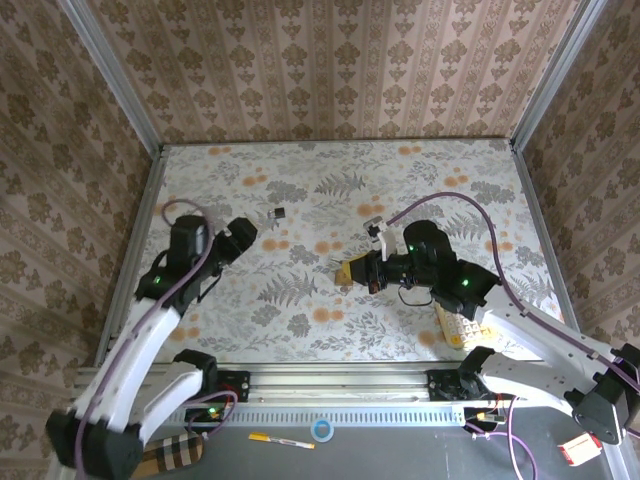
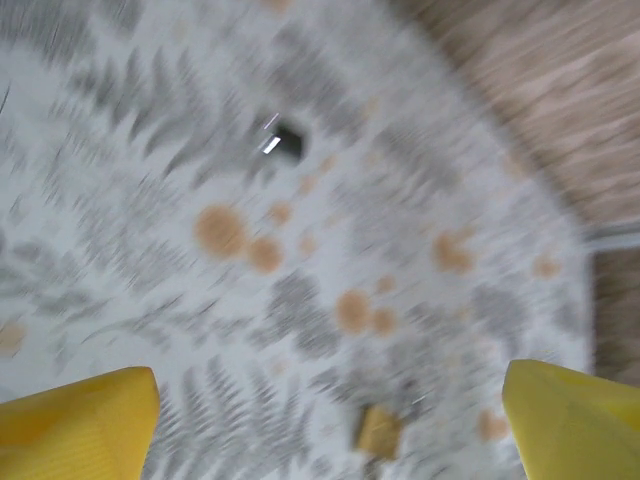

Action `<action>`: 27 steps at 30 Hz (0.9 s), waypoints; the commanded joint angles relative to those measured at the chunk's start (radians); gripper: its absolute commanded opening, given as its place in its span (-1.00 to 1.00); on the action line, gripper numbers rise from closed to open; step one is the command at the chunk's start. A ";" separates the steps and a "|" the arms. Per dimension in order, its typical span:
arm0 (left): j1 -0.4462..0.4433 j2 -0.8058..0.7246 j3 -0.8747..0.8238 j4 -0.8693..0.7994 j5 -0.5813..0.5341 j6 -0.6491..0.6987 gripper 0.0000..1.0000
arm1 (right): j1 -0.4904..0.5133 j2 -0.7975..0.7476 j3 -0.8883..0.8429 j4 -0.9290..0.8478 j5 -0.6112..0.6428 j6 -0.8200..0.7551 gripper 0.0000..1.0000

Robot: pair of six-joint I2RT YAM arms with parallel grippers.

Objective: Unlock with the key

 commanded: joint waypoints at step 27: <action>0.027 1.223 0.878 -0.250 0.032 0.160 0.32 | -0.005 -0.151 -0.164 -0.024 0.037 -0.025 -1.00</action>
